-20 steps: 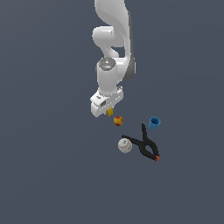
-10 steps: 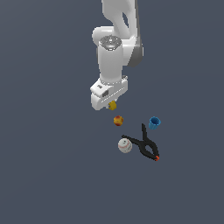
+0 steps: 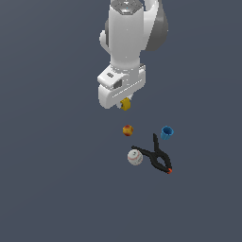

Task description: Pick up a designated object from a clutter of objects.

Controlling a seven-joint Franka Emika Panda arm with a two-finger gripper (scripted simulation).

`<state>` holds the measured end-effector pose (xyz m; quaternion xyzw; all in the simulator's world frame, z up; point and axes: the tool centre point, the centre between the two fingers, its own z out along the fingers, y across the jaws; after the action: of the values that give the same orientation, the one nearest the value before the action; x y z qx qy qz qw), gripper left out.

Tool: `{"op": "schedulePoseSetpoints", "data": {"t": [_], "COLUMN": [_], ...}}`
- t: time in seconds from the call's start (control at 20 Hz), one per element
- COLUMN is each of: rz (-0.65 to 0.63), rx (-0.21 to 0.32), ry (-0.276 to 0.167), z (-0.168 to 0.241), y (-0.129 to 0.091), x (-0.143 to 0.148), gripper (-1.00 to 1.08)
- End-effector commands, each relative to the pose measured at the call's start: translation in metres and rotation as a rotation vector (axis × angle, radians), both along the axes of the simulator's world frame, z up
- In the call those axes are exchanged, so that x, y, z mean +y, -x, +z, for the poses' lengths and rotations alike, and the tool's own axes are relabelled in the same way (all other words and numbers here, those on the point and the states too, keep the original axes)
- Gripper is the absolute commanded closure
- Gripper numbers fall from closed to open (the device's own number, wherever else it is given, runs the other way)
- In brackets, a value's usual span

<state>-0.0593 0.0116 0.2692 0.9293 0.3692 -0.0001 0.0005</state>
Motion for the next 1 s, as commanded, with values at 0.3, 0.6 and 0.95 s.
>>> {"op": "schedulePoseSetpoints", "data": {"t": [0.3,0.6,0.95], "rz": [0.0,0.0,0.0], "rx": [0.0,0.0,0.0], "ry": [-0.001,-0.001,-0.001], "z": [0.078,0.118,0.144], "y": [-0.026,-0.041,-0.052], "x": [0.015,0.022,0.027], "gripper": [1.08,1.08,1.08]}}
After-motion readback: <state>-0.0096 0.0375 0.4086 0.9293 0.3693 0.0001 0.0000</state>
